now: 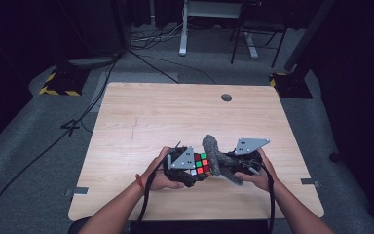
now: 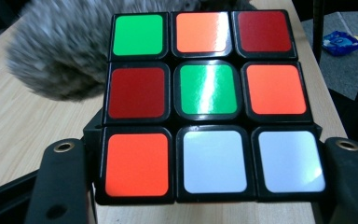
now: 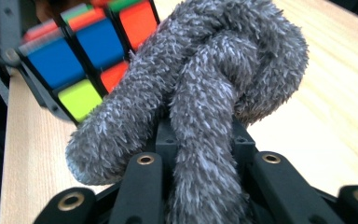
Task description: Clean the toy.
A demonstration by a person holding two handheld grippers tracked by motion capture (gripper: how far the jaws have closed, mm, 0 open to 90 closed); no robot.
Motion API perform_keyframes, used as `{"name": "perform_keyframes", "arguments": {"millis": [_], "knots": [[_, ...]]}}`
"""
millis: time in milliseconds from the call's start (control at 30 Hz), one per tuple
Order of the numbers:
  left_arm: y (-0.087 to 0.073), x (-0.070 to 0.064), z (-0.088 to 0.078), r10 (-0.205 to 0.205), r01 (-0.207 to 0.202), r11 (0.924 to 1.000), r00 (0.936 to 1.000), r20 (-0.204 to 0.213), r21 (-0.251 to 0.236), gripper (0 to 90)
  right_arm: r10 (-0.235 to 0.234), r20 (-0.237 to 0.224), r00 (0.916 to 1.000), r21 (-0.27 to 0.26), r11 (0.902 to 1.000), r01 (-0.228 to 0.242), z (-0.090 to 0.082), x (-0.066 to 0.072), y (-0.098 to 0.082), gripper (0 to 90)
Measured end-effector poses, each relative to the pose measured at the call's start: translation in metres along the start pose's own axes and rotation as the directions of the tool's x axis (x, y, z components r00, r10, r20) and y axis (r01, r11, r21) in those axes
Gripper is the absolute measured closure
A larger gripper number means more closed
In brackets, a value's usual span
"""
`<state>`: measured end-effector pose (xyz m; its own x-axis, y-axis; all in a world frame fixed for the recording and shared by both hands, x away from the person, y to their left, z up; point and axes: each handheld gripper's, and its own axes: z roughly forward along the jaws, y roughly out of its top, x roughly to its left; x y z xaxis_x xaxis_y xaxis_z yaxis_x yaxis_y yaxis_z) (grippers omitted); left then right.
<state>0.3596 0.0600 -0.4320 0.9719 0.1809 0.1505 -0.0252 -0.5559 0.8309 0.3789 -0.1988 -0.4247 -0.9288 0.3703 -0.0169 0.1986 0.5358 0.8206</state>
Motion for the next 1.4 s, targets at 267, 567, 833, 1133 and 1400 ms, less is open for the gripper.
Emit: {"name": "perform_keyframes", "arguments": {"millis": [267,567,833,1133,1400], "knots": [[-0.002,0.004,-0.001,-0.003,0.003,0.9998,0.9996,-0.026,0.017,33.4,0.019,-0.01,0.9998,0.012,0.9997,-0.019,0.001,-0.004,-0.006,73.1],[-0.005,-0.001,0.011,0.008,-0.008,0.9983,1.0,-0.004,0.058,33.2,-0.019,-0.064,0.9978,-0.101,0.9948,0.012,-0.008,0.012,0.007,73.1],[-0.004,-0.005,0.02,0.037,-0.035,0.9928,0.9992,-0.012,0.115,33.1,-0.049,-0.089,0.9948,-0.135,0.9902,0.037,-0.011,0.023,0.015,73.1],[-0.006,-0.004,0.024,0.031,-0.028,0.9909,0.9992,-0.024,0.132,33.2,-0.03,-0.115,0.9929,-0.121,0.9925,0.016,-0.001,0.025,0.02,73.0],[-0.006,0.001,0.009,0.008,-0.007,0.9984,0.9995,-0.029,0.057,33.4,0.021,-0.041,0.9989,-0.066,0.9975,-0.024,-0.009,0.002,0.002,73.1]]}}
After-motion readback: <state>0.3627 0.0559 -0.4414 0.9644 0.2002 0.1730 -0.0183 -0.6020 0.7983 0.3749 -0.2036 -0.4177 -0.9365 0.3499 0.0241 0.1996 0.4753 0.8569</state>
